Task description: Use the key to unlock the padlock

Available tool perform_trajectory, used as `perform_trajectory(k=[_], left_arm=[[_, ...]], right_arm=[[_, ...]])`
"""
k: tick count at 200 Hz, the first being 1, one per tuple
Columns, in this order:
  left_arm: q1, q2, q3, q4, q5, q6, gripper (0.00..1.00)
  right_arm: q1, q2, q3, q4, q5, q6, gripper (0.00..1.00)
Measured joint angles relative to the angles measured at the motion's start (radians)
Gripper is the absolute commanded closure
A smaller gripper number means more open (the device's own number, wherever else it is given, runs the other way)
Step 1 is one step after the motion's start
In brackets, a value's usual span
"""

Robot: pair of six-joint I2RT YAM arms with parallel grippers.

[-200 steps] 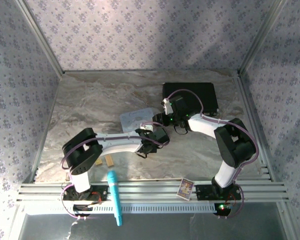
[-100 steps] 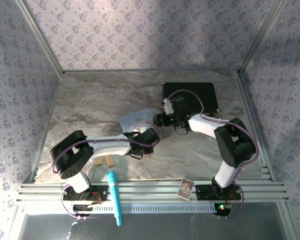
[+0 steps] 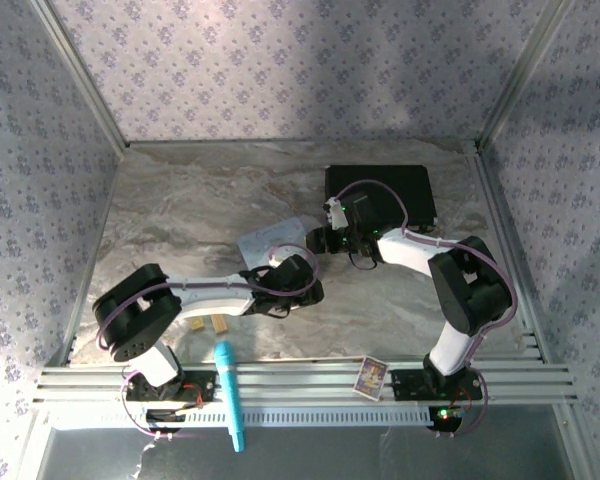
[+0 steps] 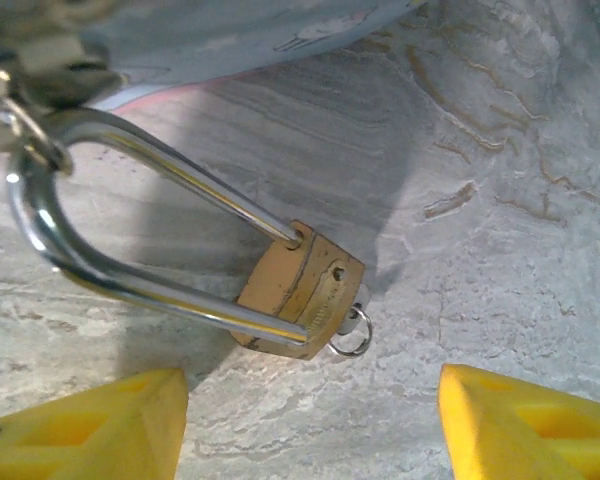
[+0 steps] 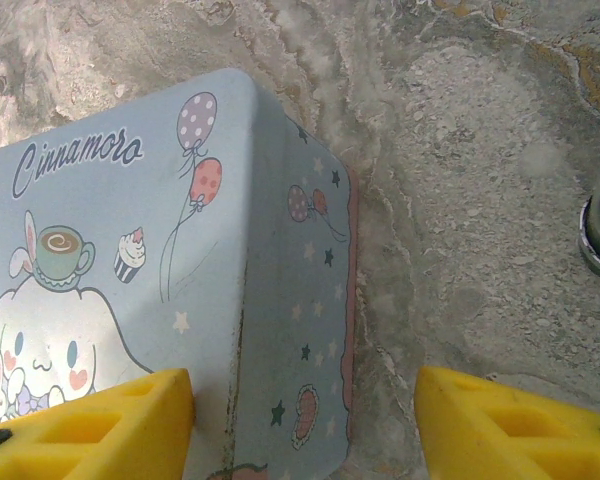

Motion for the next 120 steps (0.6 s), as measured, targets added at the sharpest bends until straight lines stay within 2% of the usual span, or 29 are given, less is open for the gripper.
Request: perform_trajectory(k=[26,48,62,65,93,120], left_arm=[[0.0,-0.026,0.0,-0.035,-0.025,0.002,0.31],[0.0,-0.091,0.0,-0.092,-0.07,0.01,0.32],[0.0,-0.136,0.0,-0.112,-0.094,0.016,0.33],[0.0,-0.145,0.0,-0.115,-0.097,0.017,0.33],[0.0,-0.229,0.0,-0.148,-0.131,0.028,0.33],[0.012,-0.332,-0.005,-0.198,-0.165,0.039,0.35]], right_arm=[[-0.002,-0.009,-0.017,0.018,0.001,0.003,0.37],[-0.006,-0.04,-0.06,0.038,0.001,0.002,0.32],[-0.008,-0.063,-0.083,0.034,0.005,-0.009,0.05],[-0.008,-0.067,-0.09,0.034,0.006,-0.002,0.01],[-0.01,-0.126,-0.158,0.037,0.021,-0.025,0.01],[-0.01,-0.229,-0.223,0.032,0.04,-0.045,0.07]])
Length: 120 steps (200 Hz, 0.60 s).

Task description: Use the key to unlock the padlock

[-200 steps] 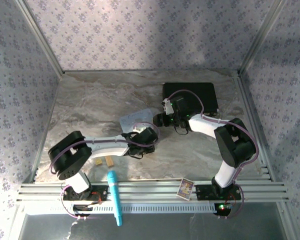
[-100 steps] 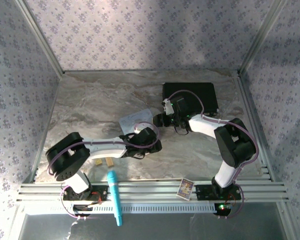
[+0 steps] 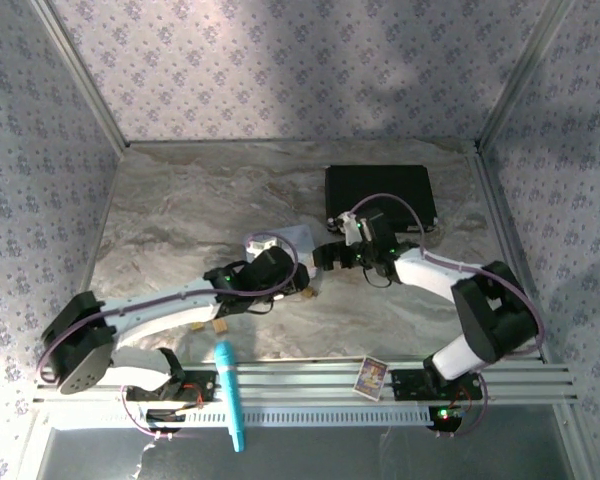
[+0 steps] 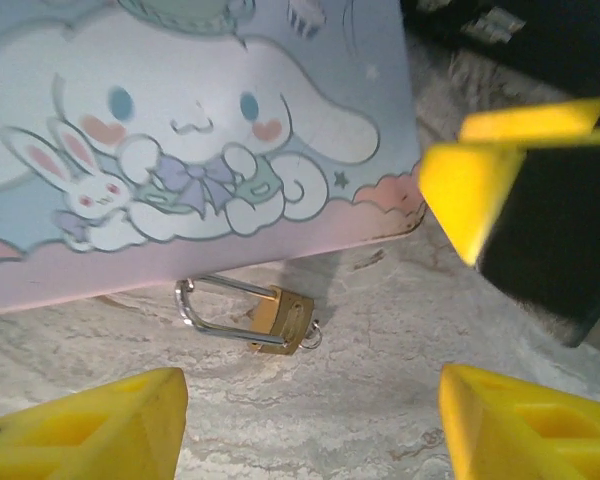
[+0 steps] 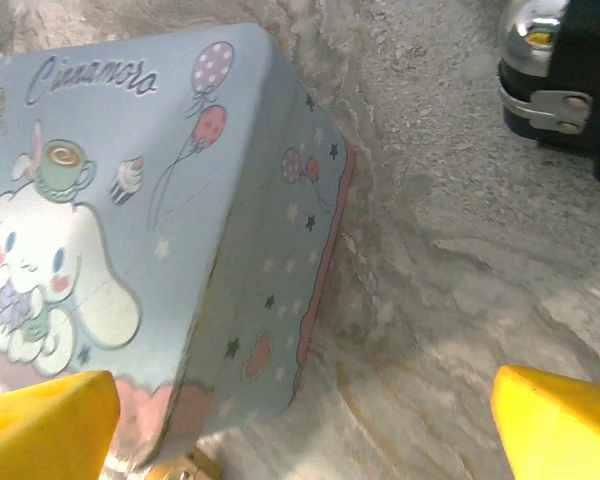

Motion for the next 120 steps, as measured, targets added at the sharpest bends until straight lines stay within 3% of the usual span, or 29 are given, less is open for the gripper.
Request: perform_trajectory(k=[56,98,120], left_arm=[[0.043,-0.187,-0.017,-0.124,-0.072,0.046,0.37],[0.09,-0.224,-0.069,-0.16,-0.088,0.061,0.38],[0.091,-0.224,-0.084,-0.163,-0.088,0.064,0.38]], right_arm=[[0.032,-0.189,-0.141,0.029,0.006,0.006,0.27],[0.284,-0.163,-0.19,0.048,0.105,-0.086,0.33],[0.319,-0.107,-0.189,0.073,0.149,-0.136,0.39]])
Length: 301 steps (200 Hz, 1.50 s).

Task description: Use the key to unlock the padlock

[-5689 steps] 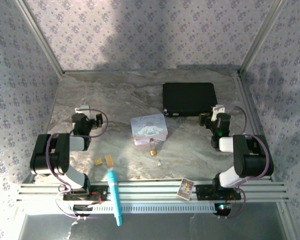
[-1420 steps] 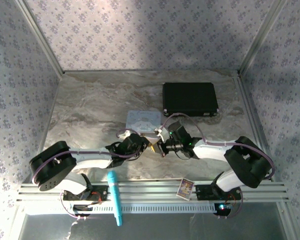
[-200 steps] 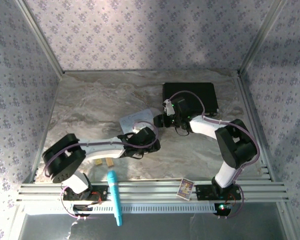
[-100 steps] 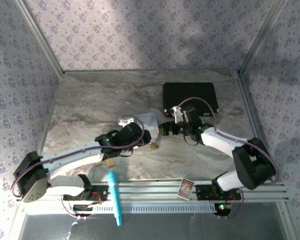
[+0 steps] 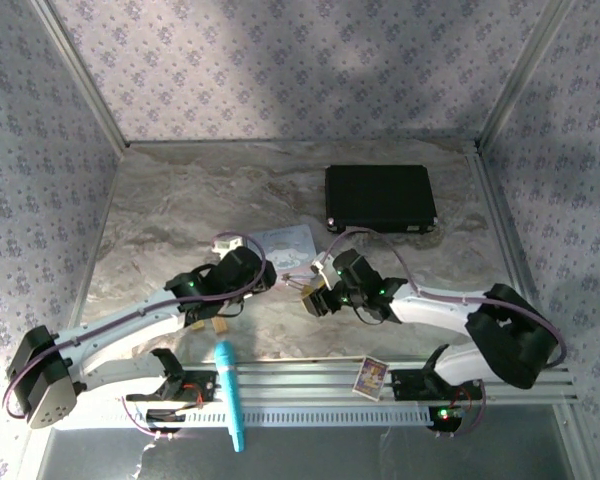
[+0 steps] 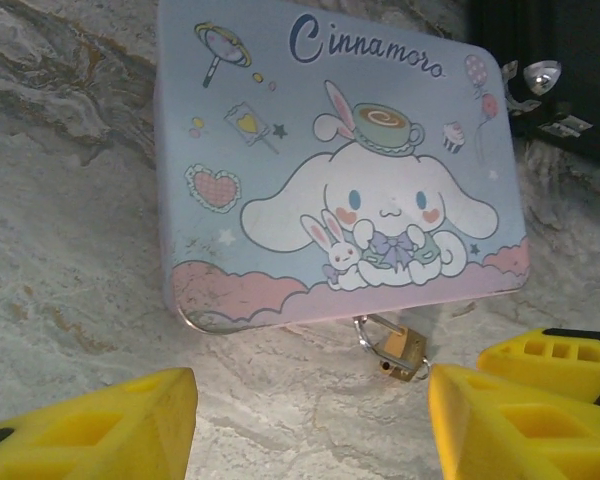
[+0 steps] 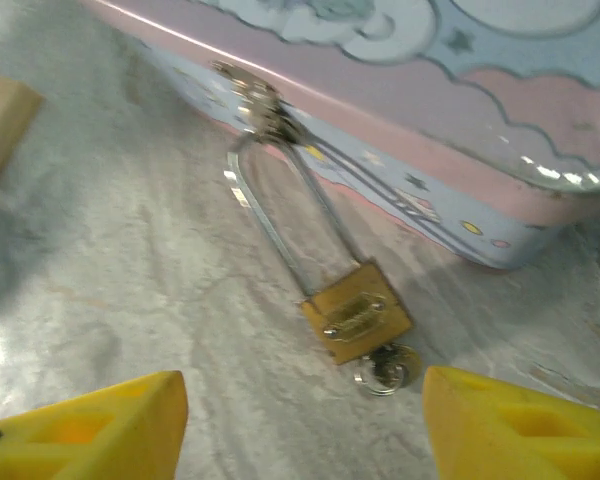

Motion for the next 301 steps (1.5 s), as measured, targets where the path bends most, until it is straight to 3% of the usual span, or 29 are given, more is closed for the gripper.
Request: perform_trajectory(k=[39,77,101,125,199,245,262,301], left_arm=[[0.0,-0.006,-0.027,0.001,0.0,-0.001,0.38],[0.0,-0.024,-0.056,0.001,0.0,-0.001,0.38],[0.0,-0.026,-0.061,0.001,-0.004,-0.001,0.38],[0.0,-0.027,-0.062,0.001,-0.008,-0.001,0.38],[0.002,-0.028,-0.069,0.001,-0.022,0.0,0.38],[0.007,0.001,-0.068,0.002,-0.026,0.01,0.38],[0.008,0.023,-0.063,0.001,-0.026,0.019,0.38],[0.008,0.069,-0.024,0.008,-0.026,0.041,0.38]], right_arm=[[0.023,0.067,0.007,0.003,0.035,-0.051,0.27],[0.043,0.1,0.049,0.012,0.064,-0.074,0.3],[0.035,0.157,0.1,0.02,0.069,-0.079,0.36],[0.023,0.215,0.136,0.03,0.06,-0.079,0.51],[-0.061,0.271,0.148,0.09,-0.116,-0.034,0.85],[-0.084,0.292,0.148,0.127,-0.19,0.006,0.83],[-0.094,0.303,0.146,0.148,-0.215,0.041,0.88],[-0.126,0.328,0.139,0.2,-0.293,0.141,0.87]])
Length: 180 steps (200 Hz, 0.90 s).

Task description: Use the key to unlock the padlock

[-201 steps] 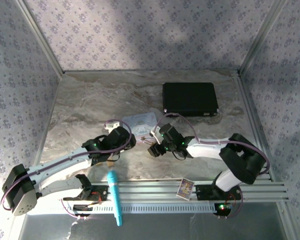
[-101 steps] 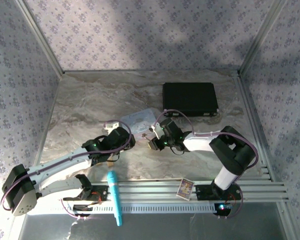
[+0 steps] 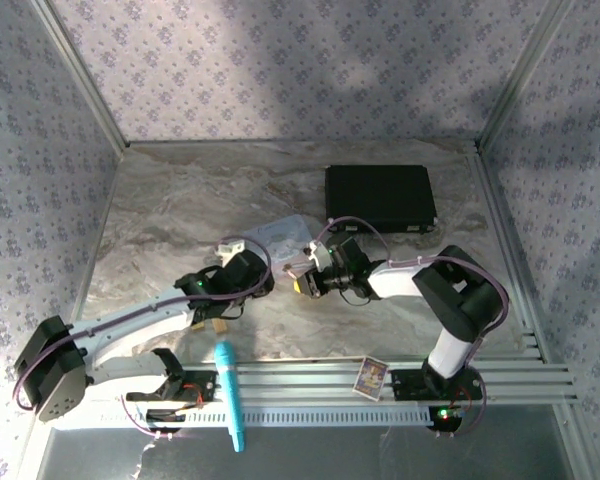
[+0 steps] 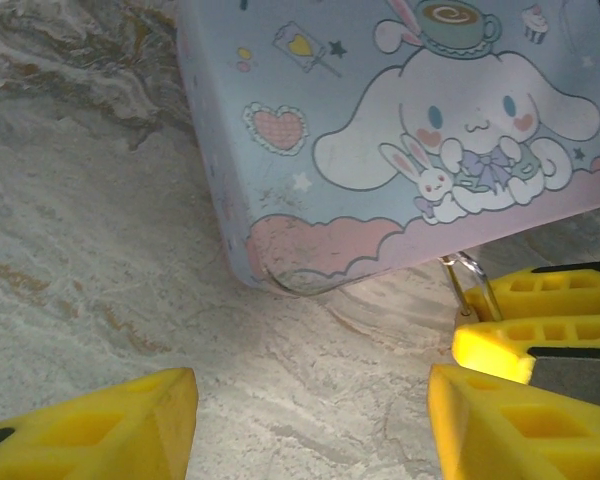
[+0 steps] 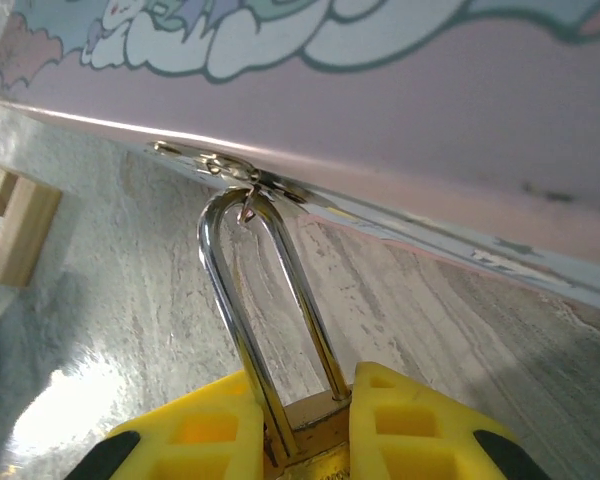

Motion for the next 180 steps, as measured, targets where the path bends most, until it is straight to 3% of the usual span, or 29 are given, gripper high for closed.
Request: perform_trajectory(k=[33,52,78,100,146,180], left_arm=[[0.003,0.023,0.048,0.0,-0.019,0.043,0.38],[0.015,0.053,0.102,-0.008,-0.047,0.089,0.38],[0.052,0.118,0.186,-0.022,-0.082,0.151,0.38],[0.081,0.148,0.205,-0.021,-0.077,0.18,0.38],[0.091,0.169,0.205,-0.022,-0.051,0.205,0.38],[0.091,0.17,0.209,-0.022,-0.042,0.208,0.38]], right_arm=[[-0.028,0.015,0.001,0.009,-0.065,0.087,0.89],[-0.025,0.016,0.022,-0.035,-0.069,0.1,0.79],[0.029,0.0,0.063,-0.135,0.041,0.086,0.67],[0.067,-0.025,0.064,-0.181,0.13,0.085,0.64],[0.071,-0.074,-0.002,-0.158,0.174,0.093,0.46],[0.055,-0.112,-0.065,-0.103,0.138,0.096,0.45]])
